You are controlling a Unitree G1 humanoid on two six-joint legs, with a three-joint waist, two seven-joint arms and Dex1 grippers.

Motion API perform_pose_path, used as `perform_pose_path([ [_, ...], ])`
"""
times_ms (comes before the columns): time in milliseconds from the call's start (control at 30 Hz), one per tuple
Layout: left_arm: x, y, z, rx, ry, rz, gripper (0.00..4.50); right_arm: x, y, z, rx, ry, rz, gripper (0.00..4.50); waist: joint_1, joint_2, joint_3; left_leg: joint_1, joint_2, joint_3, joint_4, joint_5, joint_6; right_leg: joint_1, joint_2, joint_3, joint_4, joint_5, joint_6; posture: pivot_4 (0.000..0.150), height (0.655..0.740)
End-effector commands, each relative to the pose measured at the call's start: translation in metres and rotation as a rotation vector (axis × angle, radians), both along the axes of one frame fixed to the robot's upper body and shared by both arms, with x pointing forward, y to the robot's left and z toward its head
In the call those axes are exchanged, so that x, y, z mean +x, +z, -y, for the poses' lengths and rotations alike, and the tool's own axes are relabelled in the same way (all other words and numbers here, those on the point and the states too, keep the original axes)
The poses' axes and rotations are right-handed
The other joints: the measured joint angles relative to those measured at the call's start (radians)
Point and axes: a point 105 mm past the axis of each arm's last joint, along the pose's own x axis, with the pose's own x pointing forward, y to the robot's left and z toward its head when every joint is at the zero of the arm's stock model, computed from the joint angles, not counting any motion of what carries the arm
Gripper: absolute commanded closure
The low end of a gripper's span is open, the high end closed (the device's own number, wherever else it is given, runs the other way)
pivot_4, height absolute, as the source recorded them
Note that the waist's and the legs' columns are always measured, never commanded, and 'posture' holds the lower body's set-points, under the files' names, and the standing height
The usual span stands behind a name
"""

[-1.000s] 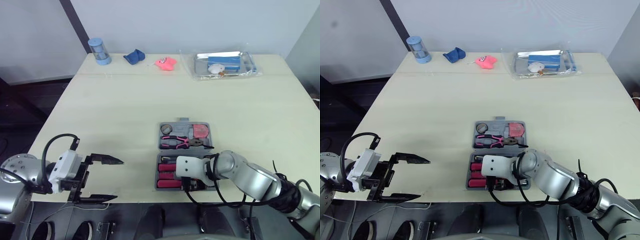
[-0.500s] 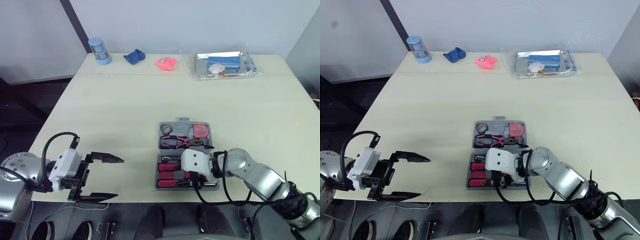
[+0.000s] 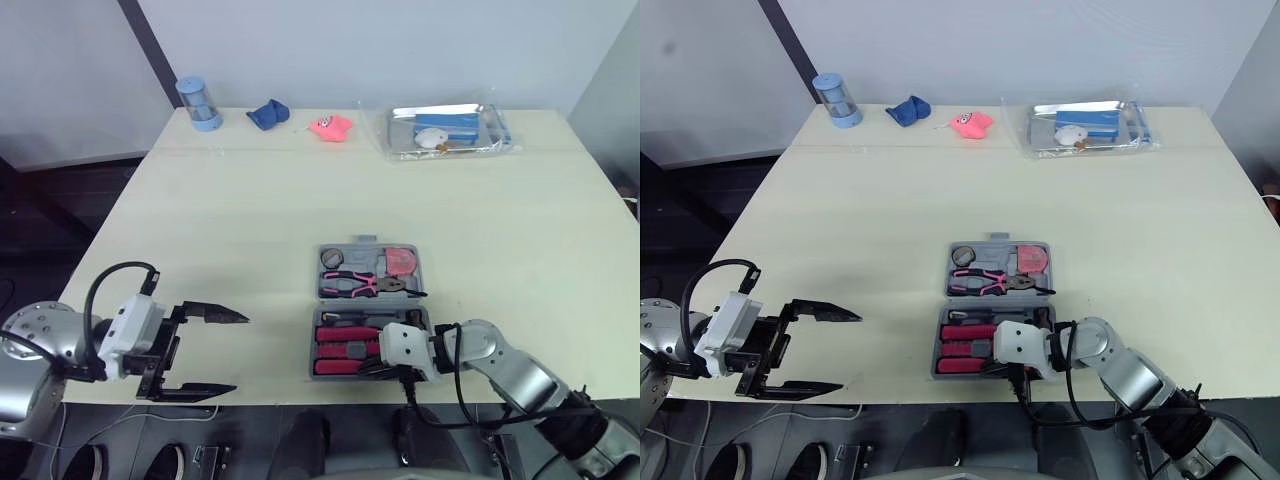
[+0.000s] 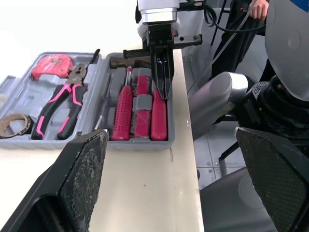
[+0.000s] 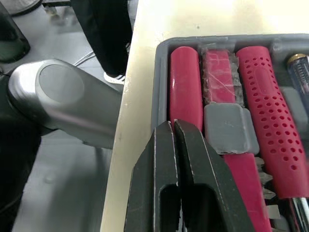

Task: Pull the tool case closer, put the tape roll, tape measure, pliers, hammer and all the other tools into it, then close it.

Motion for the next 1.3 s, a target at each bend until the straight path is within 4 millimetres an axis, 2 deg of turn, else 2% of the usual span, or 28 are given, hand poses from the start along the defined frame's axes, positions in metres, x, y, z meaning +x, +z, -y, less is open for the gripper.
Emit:
perform_pose_path([
  [33,-0.007,0.001,0.003,-0.006,-0.053,-0.016,0.00,0.003,0.002,0.007,0.014,-0.060,-0.016,4.40,0.001,0.000,0.000,0.000,0.000,0.000,0.000,0.000,0.000,0.000,0.000,0.000,0.000,0.000,0.000,0.150,0.7400],
  [233,0.000,0.001,0.004,-0.050,-0.001,-0.018,0.00,0.007,0.034,0.012,0.134,-0.114,-0.018,4.40,0.002,0.000,0.000,0.000,0.000,0.000,0.001,0.000,0.000,0.000,0.000,0.000,0.001,0.000,0.000,0.150,0.7400],
  [367,0.017,-0.002,0.004,-0.106,0.129,-0.041,0.00,0.022,0.054,0.038,0.182,-0.212,-0.017,4.40,0.002,0.000,0.000,0.000,0.000,0.000,0.001,0.000,0.000,0.000,0.000,0.001,0.001,0.000,0.000,0.150,0.7400],
  [467,0.032,-0.012,0.003,-0.122,0.213,-0.048,0.00,0.037,0.051,0.068,0.148,-0.305,-0.006,4.40,0.005,0.000,0.000,0.000,0.000,0.000,0.001,0.000,0.000,0.000,0.000,0.001,0.001,0.000,0.000,0.150,0.7400],
  [667,0.056,-0.027,0.003,-0.126,0.272,-0.051,0.00,0.065,0.040,0.109,0.091,-0.439,0.006,4.40,0.001,0.000,0.000,0.000,0.000,0.001,0.001,0.000,0.000,0.000,0.000,0.001,0.003,0.000,0.000,0.150,0.7400],
  [800,0.072,-0.044,-0.001,-0.107,0.307,-0.078,0.94,0.079,0.030,0.122,0.062,-0.480,0.012,4.50,0.000,0.000,0.000,0.001,0.000,0.002,0.001,0.000,0.000,0.000,0.000,0.002,0.003,0.000,0.000,0.150,0.7400],
  [900,0.080,-0.058,-0.002,-0.085,0.309,-0.086,2.16,0.085,0.023,0.122,0.057,-0.476,0.012,4.50,0.000,0.000,0.000,0.001,0.000,0.002,0.002,0.000,0.000,-0.001,0.000,0.002,0.004,0.000,0.000,0.150,0.7400],
  [1000,0.089,-0.071,0.000,-0.063,0.318,-0.091,3.62,0.088,0.017,0.119,0.044,-0.460,0.009,4.50,0.000,0.000,0.000,0.001,-0.001,0.002,0.002,0.000,0.000,-0.001,0.000,0.002,0.004,0.000,0.000,0.150,0.7400],
  [1067,0.094,-0.078,0.006,-0.052,0.311,-0.099,4.33,0.087,0.012,0.117,0.027,-0.443,0.003,4.50,0.000,0.000,0.000,0.001,-0.001,0.002,0.003,0.000,0.000,-0.001,0.000,0.002,0.005,0.000,0.000,0.150,0.7400],
  [1100,0.097,-0.081,0.009,-0.048,0.308,-0.102,4.45,0.087,0.009,0.116,0.019,-0.435,0.002,4.50,0.001,0.000,0.000,0.001,-0.001,0.002,0.003,0.000,0.000,-0.001,0.000,0.002,0.005,0.000,0.000,0.150,0.7400],
  [1300,0.109,-0.095,0.018,-0.001,0.300,-0.105,4.45,0.089,0.006,0.111,0.026,-0.431,0.009,4.50,-0.002,0.000,0.000,0.001,-0.001,0.002,0.003,0.000,0.000,-0.001,0.000,0.002,0.006,0.000,0.000,0.150,0.7400],
])
